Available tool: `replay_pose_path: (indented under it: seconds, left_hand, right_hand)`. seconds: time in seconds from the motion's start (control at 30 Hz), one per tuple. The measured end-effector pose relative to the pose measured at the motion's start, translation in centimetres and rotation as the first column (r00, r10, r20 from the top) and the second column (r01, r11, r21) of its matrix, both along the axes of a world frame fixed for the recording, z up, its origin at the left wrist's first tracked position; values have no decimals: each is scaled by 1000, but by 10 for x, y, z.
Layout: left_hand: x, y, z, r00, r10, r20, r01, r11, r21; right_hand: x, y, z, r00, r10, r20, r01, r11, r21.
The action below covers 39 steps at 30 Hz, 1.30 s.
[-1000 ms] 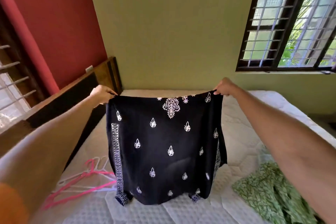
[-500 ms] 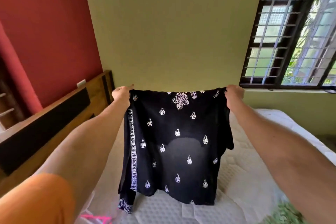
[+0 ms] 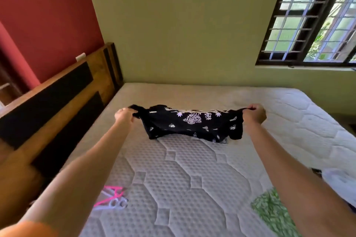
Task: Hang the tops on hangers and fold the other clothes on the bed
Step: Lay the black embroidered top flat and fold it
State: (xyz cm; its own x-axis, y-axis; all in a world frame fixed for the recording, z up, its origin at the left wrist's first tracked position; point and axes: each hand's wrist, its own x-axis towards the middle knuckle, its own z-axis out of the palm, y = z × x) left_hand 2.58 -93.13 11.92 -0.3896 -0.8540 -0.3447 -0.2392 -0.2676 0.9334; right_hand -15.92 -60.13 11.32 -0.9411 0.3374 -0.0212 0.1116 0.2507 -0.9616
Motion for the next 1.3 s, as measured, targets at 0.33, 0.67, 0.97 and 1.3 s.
replay_pose_path:
  seconds: [0.33,0.67,0.97,1.3]
  left_hand:
    - [146,73,-205,519,-253,817,607,782,-143]
    - [210,137,-281,-193,-313,930,890,344,300]
    - [236,148,-314,-804,-429,412,425,71,902]
    - [155,112,-312,383,-435,815,691,721,60]
  right_hand:
    - [134,77,-219,692,397,604,-721,430,544]
    - [248,114,-304,361,97,928,-897,-236,373]
    - [268,99,-321,120,-218,968,-802,-596,-35]
    - [259,-85,-300,323,521,790,-859,-190,476]
